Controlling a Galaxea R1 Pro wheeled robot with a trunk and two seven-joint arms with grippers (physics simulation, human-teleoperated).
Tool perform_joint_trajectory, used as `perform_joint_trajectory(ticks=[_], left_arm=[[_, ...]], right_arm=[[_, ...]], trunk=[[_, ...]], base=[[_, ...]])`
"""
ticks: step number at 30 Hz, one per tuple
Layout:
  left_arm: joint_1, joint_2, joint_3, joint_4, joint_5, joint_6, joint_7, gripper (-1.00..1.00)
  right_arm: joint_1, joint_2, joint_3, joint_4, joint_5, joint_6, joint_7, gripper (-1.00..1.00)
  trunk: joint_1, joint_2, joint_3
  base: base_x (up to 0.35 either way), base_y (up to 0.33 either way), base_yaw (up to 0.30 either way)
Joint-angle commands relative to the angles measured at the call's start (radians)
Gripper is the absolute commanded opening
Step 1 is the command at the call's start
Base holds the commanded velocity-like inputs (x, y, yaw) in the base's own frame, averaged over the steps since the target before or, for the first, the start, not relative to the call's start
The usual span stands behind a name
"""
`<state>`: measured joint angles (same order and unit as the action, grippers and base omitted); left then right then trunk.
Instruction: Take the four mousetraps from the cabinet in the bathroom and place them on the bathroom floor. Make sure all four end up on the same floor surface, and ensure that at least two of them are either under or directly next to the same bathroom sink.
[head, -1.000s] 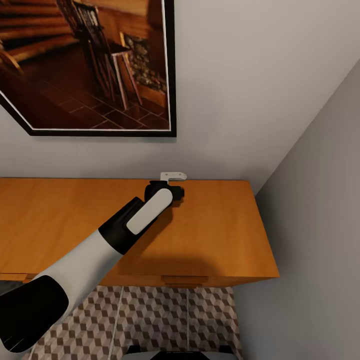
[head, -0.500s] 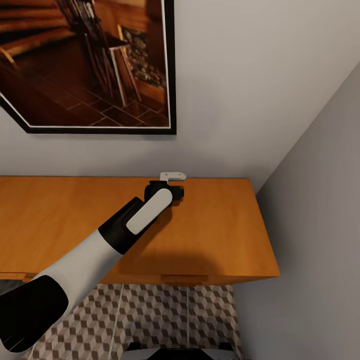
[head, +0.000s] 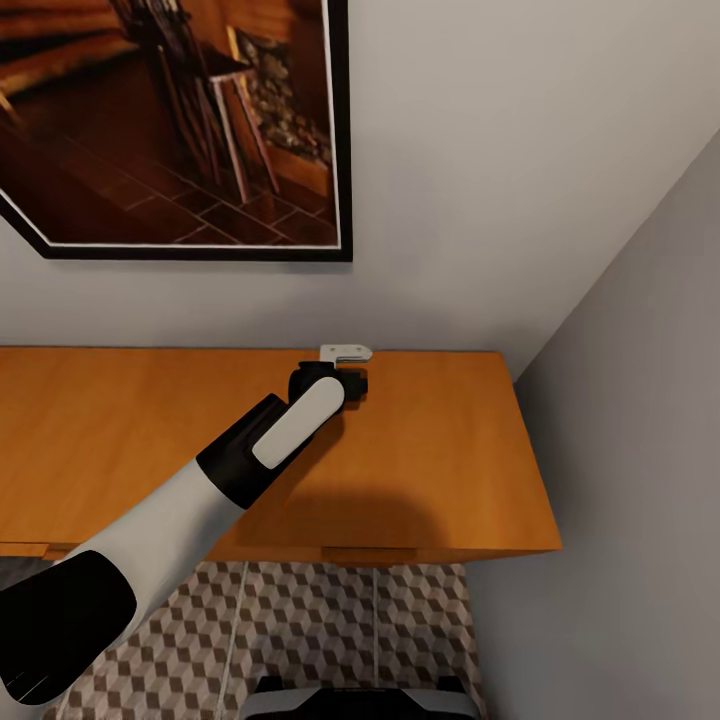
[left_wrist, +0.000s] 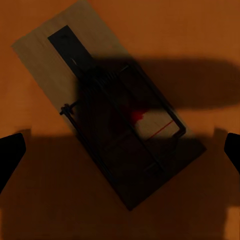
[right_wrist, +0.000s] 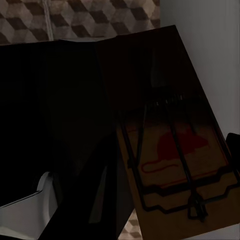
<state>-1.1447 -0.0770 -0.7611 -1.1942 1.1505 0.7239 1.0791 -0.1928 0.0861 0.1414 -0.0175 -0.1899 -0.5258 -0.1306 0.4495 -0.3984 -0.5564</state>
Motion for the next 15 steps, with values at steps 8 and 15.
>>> perform_joint_trajectory(ticks=[8,15], left_arm=[[-0.001,0.000,-0.001,-0.001,0.007,0.003,0.009,1.00],[-0.001,0.000,-0.001,-0.001,0.007,0.003,0.009,1.00]], right_arm=[[0.000,0.000,0.009,0.001,-0.010,-0.003,-0.003,-1.00],[0.000,0.000,0.009,0.001,-0.010,-0.003,-0.003,-1.00]], trunk=[[0.001,-0.002,-0.003],[0.001,-0.002,-0.003]], base=[[0.000,0.000,0.000],[0.000,0.000,0.000]])
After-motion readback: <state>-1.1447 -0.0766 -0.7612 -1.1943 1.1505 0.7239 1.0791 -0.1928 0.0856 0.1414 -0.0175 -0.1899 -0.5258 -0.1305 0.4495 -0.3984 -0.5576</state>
